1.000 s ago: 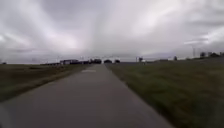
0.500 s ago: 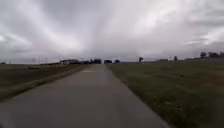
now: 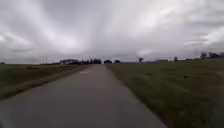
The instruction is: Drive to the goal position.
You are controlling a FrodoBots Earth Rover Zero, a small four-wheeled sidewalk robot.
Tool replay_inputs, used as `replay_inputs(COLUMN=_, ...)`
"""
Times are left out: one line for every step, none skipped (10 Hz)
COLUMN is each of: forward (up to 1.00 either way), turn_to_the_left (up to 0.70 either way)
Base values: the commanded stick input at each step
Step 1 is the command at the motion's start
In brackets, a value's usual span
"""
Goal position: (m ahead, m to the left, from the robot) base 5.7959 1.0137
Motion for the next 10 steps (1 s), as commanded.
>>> replay_inputs(forward=0.70, turn_to_the_left=0.00)
replay_inputs(forward=0.70, turn_to_the_left=0.00)
replay_inputs(forward=0.70, turn_to_the_left=0.00)
replay_inputs(forward=0.70, turn_to_the_left=0.00)
replay_inputs(forward=0.70, turn_to_the_left=0.00)
replay_inputs(forward=0.70, turn_to_the_left=0.00)
replay_inputs(forward=0.70, turn_to_the_left=0.00)
replay_inputs(forward=0.70, turn_to_the_left=0.00)
replay_inputs(forward=0.70, turn_to_the_left=0.00)
replay_inputs(forward=0.70, turn_to_the_left=0.00)
